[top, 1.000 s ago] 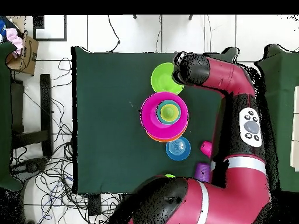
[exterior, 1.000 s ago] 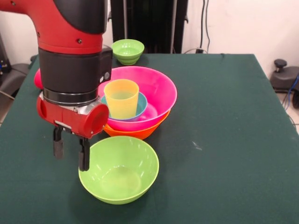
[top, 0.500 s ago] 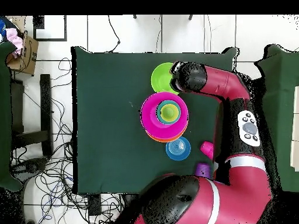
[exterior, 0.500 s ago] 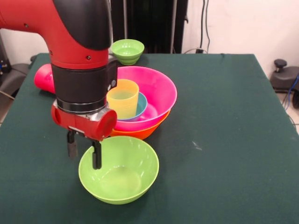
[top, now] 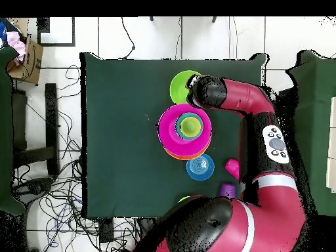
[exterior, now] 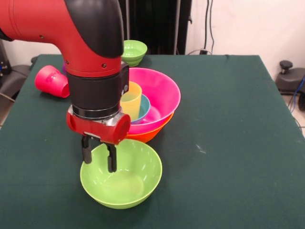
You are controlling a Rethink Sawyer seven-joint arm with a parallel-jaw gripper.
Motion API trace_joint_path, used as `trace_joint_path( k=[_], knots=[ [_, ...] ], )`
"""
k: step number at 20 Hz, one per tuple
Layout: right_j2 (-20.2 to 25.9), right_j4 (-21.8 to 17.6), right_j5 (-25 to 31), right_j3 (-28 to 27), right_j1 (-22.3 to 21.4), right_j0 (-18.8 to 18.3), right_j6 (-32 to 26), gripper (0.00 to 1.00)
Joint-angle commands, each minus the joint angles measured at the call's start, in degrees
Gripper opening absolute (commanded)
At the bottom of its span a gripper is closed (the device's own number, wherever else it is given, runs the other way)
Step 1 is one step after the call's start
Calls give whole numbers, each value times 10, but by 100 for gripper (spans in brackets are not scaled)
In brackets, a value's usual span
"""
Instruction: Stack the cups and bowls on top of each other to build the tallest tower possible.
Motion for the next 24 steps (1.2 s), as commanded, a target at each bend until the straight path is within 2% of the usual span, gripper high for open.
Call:
trace_joint_path(
  k=[1,11,16,24],
  knots=[
    [61,-60,-29,38,3,-5,-133,100],
    [60,-73,-7,41,-17,-9,-126,100],
    [58,-64,29,47,-48,-10,-129,100],
    [62,-60,55,45,-66,-11,-131,100]
  ],
)
